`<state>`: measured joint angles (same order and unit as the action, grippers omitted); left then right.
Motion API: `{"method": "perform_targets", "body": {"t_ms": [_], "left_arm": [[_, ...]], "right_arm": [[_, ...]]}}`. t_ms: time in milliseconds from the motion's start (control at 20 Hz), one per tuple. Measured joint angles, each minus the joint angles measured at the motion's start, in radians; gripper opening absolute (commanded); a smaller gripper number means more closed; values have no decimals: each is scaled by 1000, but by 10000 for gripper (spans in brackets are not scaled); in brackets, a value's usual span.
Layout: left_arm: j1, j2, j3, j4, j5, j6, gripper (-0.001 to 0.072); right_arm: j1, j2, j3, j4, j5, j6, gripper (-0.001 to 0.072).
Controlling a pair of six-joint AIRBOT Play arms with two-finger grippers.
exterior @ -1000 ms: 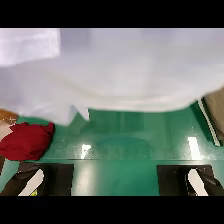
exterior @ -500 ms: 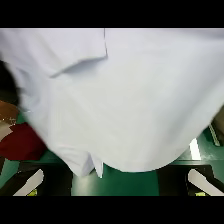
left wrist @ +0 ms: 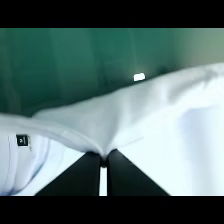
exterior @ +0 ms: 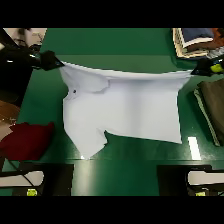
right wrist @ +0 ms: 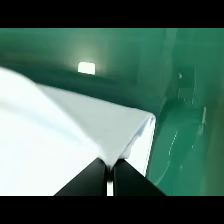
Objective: Fold the shirts.
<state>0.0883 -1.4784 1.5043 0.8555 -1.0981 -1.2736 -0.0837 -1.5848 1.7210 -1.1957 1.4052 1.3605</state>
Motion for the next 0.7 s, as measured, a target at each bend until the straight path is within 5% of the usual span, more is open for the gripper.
{"method": "perform_targets", "body": {"t_ms": [350, 700], "left_arm": [[-35, -115, -11, -3, 328, 74, 29], [-38, -128, -14, 64, 216, 180, 28]], "right_arm": [[6, -174, 150, 2, -121, 7, 16], [21, -168, 85, -17, -84, 13, 16]]}}
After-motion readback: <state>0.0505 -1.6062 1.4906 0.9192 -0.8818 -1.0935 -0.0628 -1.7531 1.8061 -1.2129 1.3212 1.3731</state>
